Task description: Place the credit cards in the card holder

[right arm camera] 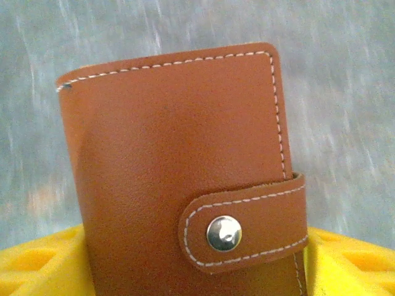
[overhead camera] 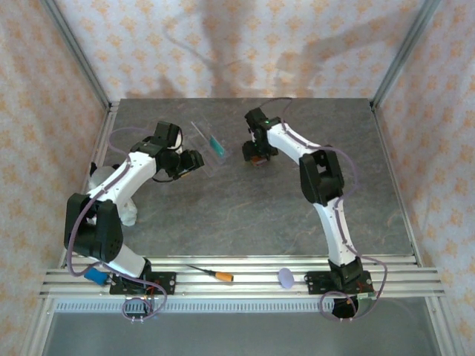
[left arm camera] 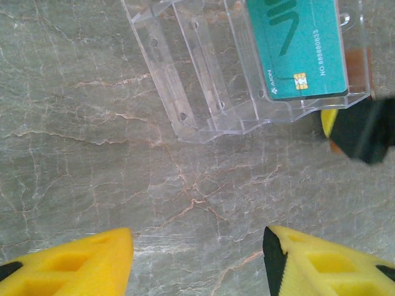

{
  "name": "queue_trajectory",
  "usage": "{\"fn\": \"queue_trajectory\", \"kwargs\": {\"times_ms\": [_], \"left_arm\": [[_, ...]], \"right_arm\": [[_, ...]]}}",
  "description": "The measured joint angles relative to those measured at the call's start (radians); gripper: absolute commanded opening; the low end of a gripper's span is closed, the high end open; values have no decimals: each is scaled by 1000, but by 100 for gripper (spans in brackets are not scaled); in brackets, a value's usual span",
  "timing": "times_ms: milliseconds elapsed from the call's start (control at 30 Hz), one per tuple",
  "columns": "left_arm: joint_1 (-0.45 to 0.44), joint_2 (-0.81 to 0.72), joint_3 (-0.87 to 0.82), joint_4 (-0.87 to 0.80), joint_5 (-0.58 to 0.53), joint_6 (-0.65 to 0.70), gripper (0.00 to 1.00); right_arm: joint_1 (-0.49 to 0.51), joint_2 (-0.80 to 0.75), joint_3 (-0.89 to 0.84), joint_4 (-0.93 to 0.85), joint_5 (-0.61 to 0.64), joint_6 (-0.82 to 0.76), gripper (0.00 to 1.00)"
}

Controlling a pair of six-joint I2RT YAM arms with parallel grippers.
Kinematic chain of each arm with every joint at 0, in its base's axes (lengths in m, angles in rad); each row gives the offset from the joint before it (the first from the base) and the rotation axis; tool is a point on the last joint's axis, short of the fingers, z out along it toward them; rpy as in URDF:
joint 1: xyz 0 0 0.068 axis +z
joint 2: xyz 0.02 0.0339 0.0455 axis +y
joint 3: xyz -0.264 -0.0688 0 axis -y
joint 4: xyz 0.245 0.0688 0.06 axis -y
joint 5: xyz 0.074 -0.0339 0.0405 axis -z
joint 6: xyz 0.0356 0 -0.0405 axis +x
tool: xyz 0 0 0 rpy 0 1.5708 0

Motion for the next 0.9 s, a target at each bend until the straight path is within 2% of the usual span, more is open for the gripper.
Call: {"fn": "queue_trajectory", "kwargs": {"times_ms": [200,267,400,533,733,867,900], "left_arm": [[0,24,38,1,1,2,59],[0,40,53,1,3,2,59],[0,61,61,1,4,2,59],[4,64,61,1,3,2,59],[12,64,61,16,-1,-8,59],[19,64,58,40,1,-26,59],[21,64,58,44,3,-29,59]], "right_arm": [[23,-359,-384,57,-33,73,75],[64,-453,-489,82,-23,98,75],[231,-607,-680,122,11,148,76],[391,-694,-792,156,37,184,78],[474,-706,-855,236,35,226,81],[491,-703,-855,274,17,252,99],[491,-709,-855,280,13,250,99]]}}
